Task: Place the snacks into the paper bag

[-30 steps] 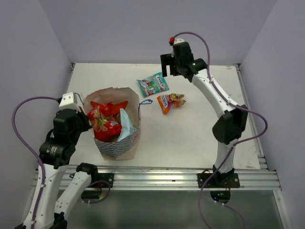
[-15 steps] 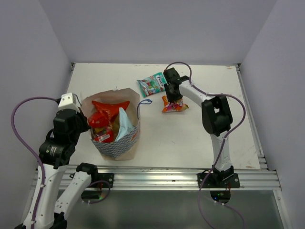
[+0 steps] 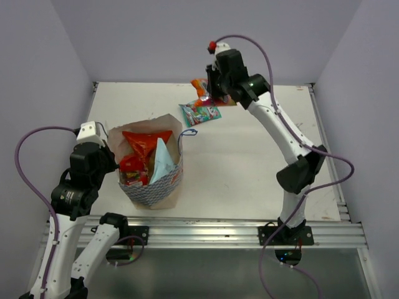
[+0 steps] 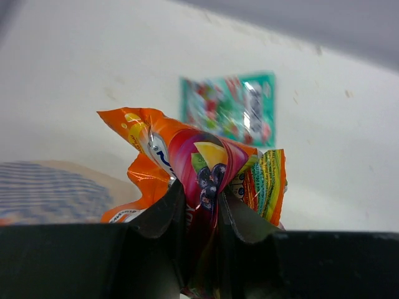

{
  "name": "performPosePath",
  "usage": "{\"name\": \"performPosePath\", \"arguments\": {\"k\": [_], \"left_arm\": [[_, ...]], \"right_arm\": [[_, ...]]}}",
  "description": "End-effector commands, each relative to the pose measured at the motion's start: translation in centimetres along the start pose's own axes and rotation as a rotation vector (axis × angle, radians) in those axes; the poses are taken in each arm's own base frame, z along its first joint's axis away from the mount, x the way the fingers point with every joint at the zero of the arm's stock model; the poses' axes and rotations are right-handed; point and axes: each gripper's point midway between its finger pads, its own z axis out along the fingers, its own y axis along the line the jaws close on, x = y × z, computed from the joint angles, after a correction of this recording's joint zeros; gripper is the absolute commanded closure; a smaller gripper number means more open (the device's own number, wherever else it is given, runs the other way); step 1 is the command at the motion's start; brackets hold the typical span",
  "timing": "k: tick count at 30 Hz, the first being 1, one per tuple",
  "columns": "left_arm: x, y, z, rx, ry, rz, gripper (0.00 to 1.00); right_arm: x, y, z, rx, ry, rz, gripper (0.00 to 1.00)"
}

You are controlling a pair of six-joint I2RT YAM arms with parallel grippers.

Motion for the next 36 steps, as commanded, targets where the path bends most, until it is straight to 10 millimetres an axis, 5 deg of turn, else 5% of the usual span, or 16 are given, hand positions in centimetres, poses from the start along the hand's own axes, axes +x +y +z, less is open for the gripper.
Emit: {"name": "performPosePath", "arguments": {"k": [1, 6, 10, 14, 15, 20, 22, 23, 25, 30, 32, 33, 36], "left_arm": [[-0.2, -0.8, -0.3, 0.039, 0.007, -0.007, 1.00], [-0.3, -0.9, -0.5, 0.047, 0.005, -0.008, 1.00], [-0.2, -0.9, -0.8, 0.053, 0.002, -0.017, 1.00], [-0.1, -0.7, -1.1, 0.050, 0.000, -0.022, 1.00], [0.0, -0.6, -1.2, 0.049, -0.001, -0.025, 1.00], [0.1, -0.5, -1.2, 0.047, 0.000, -0.027, 1.00], [0.1, -0.6, -1.2, 0.050, -0.002, -0.029, 1.00], [0.1, -0.6, -1.3, 0.051, -0.003, -0.029, 1.00], [0.2, -0.6, -1.3, 0.051, -0.003, -0.029, 1.00], [0.4, -0.5, -1.1, 0.049, 0.004, -0.024, 1.00], [0.4, -0.5, -1.1, 0.050, 0.006, -0.024, 1.00], [0.3, -0.6, -1.1, 0.051, 0.002, -0.025, 1.00], [0.3, -0.6, -1.0, 0.051, 0.003, -0.023, 1.00]], "right_arm": [[-9.9, 8.2, -13.7, -0.352, -0.327, 0.026, 1.00], [-8.6, 18.0, -18.4, -0.732, -0.285, 0.014, 1.00], [-4.3, 22.7, -18.0, -0.844, -0.142, -0.018, 1.00], [1.5, 26.5, -16.8, -0.903, 0.019, -0.075, 1.00], [4.3, 28.6, -16.8, -0.929, 0.080, -0.124, 1.00], [7.3, 31.4, -16.8, -0.956, 0.136, -0.180, 1.00], [7.8, 31.3, -16.5, -0.931, 0.147, -0.189, 0.79], [8.0, 31.0, -16.3, -0.913, 0.153, -0.200, 0.30], [7.0, 29.9, -16.1, -0.849, 0.110, -0.213, 0.01], [0.4, 24.0, -16.6, -0.653, -0.089, -0.202, 0.01], [-3.1, 19.1, -14.4, -0.530, -0.144, -0.116, 0.01], [-4.8, 15.0, -12.2, -0.446, -0.156, -0.056, 0.01], [-6.4, 9.2, -7.9, -0.325, -0.161, 0.037, 0.01]]}}
